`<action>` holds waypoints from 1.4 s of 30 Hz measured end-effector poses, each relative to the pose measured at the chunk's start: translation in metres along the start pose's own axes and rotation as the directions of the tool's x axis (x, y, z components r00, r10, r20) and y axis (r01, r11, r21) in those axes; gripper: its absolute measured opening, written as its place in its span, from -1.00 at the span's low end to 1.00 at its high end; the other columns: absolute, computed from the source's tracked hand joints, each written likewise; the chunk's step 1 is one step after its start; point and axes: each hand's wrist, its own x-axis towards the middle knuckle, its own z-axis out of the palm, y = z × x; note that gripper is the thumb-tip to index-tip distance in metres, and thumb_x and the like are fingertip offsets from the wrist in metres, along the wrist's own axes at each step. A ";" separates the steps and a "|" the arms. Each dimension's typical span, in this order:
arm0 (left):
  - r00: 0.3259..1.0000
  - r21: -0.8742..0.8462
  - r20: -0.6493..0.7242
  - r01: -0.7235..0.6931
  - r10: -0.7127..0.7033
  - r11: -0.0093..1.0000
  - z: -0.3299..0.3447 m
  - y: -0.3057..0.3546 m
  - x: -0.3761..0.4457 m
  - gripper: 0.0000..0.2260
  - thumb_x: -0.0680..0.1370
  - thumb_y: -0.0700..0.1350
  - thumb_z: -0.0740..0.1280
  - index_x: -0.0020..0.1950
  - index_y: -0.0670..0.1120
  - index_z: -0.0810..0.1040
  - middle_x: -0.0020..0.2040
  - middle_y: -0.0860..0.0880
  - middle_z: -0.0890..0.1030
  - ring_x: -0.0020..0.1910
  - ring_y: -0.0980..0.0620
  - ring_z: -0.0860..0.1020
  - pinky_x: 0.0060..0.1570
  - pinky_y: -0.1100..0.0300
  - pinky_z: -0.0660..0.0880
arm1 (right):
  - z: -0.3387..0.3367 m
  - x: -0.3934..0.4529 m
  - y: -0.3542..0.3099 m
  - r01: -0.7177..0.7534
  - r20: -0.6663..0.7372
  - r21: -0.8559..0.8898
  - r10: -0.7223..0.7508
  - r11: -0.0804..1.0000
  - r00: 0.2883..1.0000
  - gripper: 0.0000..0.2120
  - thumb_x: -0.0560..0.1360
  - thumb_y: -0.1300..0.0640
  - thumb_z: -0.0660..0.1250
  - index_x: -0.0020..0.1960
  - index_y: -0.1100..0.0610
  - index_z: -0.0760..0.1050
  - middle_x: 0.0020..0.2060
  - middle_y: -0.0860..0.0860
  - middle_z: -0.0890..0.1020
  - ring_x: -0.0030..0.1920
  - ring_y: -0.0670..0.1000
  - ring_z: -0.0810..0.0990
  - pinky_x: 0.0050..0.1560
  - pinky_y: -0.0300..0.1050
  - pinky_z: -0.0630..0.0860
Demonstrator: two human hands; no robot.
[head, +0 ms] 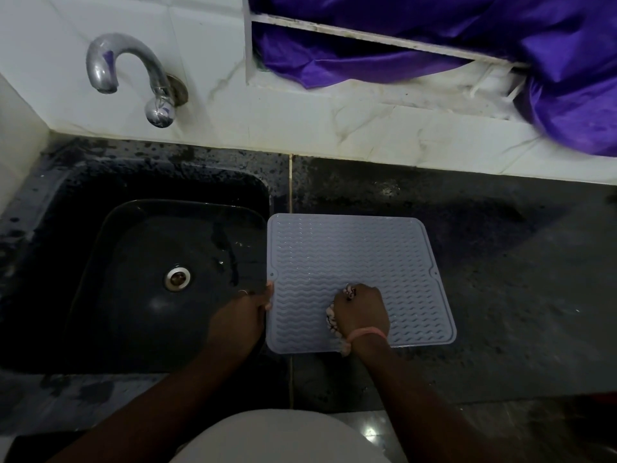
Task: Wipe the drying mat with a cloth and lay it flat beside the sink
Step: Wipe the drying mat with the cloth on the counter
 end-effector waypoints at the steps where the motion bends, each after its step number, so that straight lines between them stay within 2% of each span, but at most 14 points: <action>1: 1.000 0.003 -0.003 -0.014 0.014 1.000 0.000 -0.001 0.000 -0.63 0.67 0.22 -0.07 0.36 0.27 0.41 0.09 0.03 0.60 0.01 0.06 0.60 -0.02 0.14 0.52 | 0.004 -0.002 -0.003 0.014 -0.005 0.040 -0.014 0.999 1.000 -0.76 0.47 -0.05 0.18 -0.14 0.07 0.55 -0.10 0.08 0.61 -0.10 0.11 0.60 -0.16 -0.15 0.41; 4: 1.000 -0.023 -0.011 -0.019 0.019 1.000 -0.001 -0.002 0.000 -0.65 0.67 0.24 -0.05 0.37 0.33 0.38 0.09 0.02 0.60 0.02 0.02 0.61 -0.01 0.12 0.53 | 0.018 -0.005 -0.009 0.054 -0.001 0.164 -0.055 0.985 0.998 -0.76 0.36 -0.13 0.12 -0.37 -0.01 0.33 -0.20 0.16 0.60 -0.25 0.11 0.59 -0.25 -0.13 0.42; 8: 0.999 -0.076 -0.040 -0.034 0.031 0.996 -0.002 -0.002 -0.001 -0.70 0.67 0.18 0.05 0.39 0.39 0.34 0.04 0.00 0.62 0.01 0.00 0.62 -0.07 0.15 0.50 | 0.021 -0.010 -0.023 0.072 -0.004 0.193 -0.073 0.979 0.997 -0.76 0.38 -0.04 0.19 -0.38 0.08 0.39 -0.29 0.11 0.57 -0.29 0.07 0.57 -0.25 -0.14 0.44; 11: 0.998 -0.096 -0.042 -0.050 0.046 0.994 0.001 -0.006 0.001 -0.68 0.66 0.17 0.09 0.41 0.42 0.30 0.11 0.01 0.65 0.04 0.01 0.62 0.00 0.10 0.56 | 0.020 -0.011 -0.028 0.091 -0.001 0.216 -0.092 0.972 0.996 -0.74 0.37 -0.01 0.21 -0.40 0.12 0.43 -0.37 0.06 0.57 -0.34 0.02 0.56 -0.28 -0.10 0.49; 14: 0.999 -0.138 -0.031 -0.032 0.028 0.990 0.004 -0.010 0.004 -0.64 0.64 0.13 0.17 0.43 0.39 0.32 0.19 0.04 0.65 0.12 0.02 0.61 0.06 0.12 0.55 | 0.020 -0.014 -0.029 0.117 0.027 0.207 -0.125 0.971 0.992 -0.75 0.39 0.04 0.24 -0.43 0.10 0.42 -0.45 0.00 0.55 -0.42 -0.07 0.51 -0.34 -0.15 0.38; 19: 0.997 -0.339 -0.077 -0.039 0.014 0.940 0.012 -0.011 0.002 -0.59 0.61 -0.08 0.33 0.45 0.13 0.45 0.35 0.08 0.55 0.22 0.28 0.46 0.10 0.60 0.26 | 0.015 -0.025 -0.041 0.154 0.039 0.234 -0.167 0.960 0.985 -0.76 0.48 0.18 0.33 -0.33 0.27 0.53 -0.39 0.10 0.60 -0.36 0.00 0.54 -0.40 -0.33 0.33; 22: 0.997 -0.499 -0.078 -0.026 -0.014 0.866 0.019 -0.014 0.003 -0.58 0.59 -0.12 0.37 0.44 0.09 0.47 0.33 0.06 0.58 0.22 0.26 0.53 0.25 0.35 0.41 | 0.014 -0.030 -0.049 0.192 0.045 0.245 -0.209 0.950 0.977 -0.72 0.51 0.20 0.33 -0.37 0.22 0.50 -0.39 0.10 0.60 -0.35 0.01 0.54 -0.32 -0.24 0.37; 24: 0.996 -0.569 -0.080 -0.020 -0.031 0.822 0.025 -0.019 0.004 -0.57 0.57 -0.11 0.39 0.42 0.14 0.48 0.28 0.10 0.61 0.18 0.25 0.58 0.25 0.15 0.51 | 0.017 -0.034 -0.055 0.209 0.058 0.218 -0.227 0.953 0.972 -0.72 0.52 0.20 0.32 -0.37 0.18 0.48 -0.39 0.08 0.59 -0.36 -0.02 0.52 -0.31 -0.23 0.37; 26: 0.998 -0.638 -0.057 -0.007 -0.038 0.770 0.028 -0.023 0.006 -0.56 0.56 -0.12 0.40 0.41 0.16 0.49 0.24 0.14 0.63 0.17 0.24 0.59 0.23 0.09 0.53 | 0.023 -0.037 -0.059 0.185 0.039 0.241 -0.200 0.953 0.979 -0.71 0.52 0.16 0.32 -0.38 0.16 0.49 -0.42 0.05 0.57 -0.41 -0.09 0.49 -0.35 -0.27 0.34; 30: 0.998 -0.754 0.068 0.058 -0.010 0.654 0.024 -0.032 0.009 -0.51 0.54 -0.24 0.42 0.40 0.14 0.49 -0.01 0.10 0.69 0.00 0.18 0.61 0.12 0.15 0.53 | 0.039 -0.041 -0.068 0.158 0.022 0.288 -0.172 0.944 0.985 -0.73 0.50 0.09 0.32 -0.35 0.16 0.51 -0.38 0.06 0.58 -0.33 0.01 0.57 -0.26 -0.13 0.48; 32: 0.995 -0.762 0.101 0.067 0.015 0.644 0.021 -0.036 0.012 -0.47 0.49 -0.27 0.46 0.41 0.07 0.49 -0.07 0.02 0.67 -0.07 0.17 0.59 0.08 0.19 0.52 | 0.044 -0.043 -0.073 0.133 0.014 0.299 -0.143 0.945 0.990 -0.74 0.48 0.06 0.32 -0.34 0.13 0.50 -0.37 0.05 0.58 -0.33 0.00 0.57 -0.29 -0.14 0.46; 36: 0.997 -0.748 0.076 0.053 0.006 0.662 0.016 -0.033 0.012 -0.45 0.46 -0.29 0.48 0.41 0.04 0.50 -0.04 -0.12 0.65 -0.09 0.18 0.58 0.07 0.24 0.51 | 0.049 -0.047 -0.079 0.102 -0.007 0.329 -0.106 0.939 0.994 -0.75 0.50 0.05 0.32 -0.32 0.11 0.50 -0.35 0.04 0.58 -0.33 -0.01 0.57 -0.28 -0.17 0.41; 39: 1.000 -0.729 0.009 0.006 0.002 0.684 0.020 -0.031 0.007 -0.48 0.52 -0.38 0.37 0.41 0.03 0.47 -0.06 -0.05 0.66 -0.09 0.20 0.60 0.01 0.32 0.50 | 0.054 -0.056 -0.085 0.064 0.004 0.351 -0.070 0.934 0.998 -0.77 0.51 0.04 0.31 -0.27 0.12 0.53 -0.30 0.03 0.60 -0.27 0.00 0.58 -0.24 -0.15 0.41; 42: 0.998 -0.754 -0.024 0.025 -0.066 0.657 0.023 -0.031 0.002 -0.47 0.53 -0.45 0.31 0.43 -0.08 0.34 -0.01 0.00 0.65 -0.04 0.29 0.62 0.04 0.43 0.48 | 0.062 -0.061 -0.096 0.054 0.073 0.417 -0.093 0.907 0.993 -0.78 0.48 0.06 0.33 -0.27 0.15 0.57 -0.33 0.02 0.63 -0.28 -0.01 0.62 -0.23 -0.13 0.52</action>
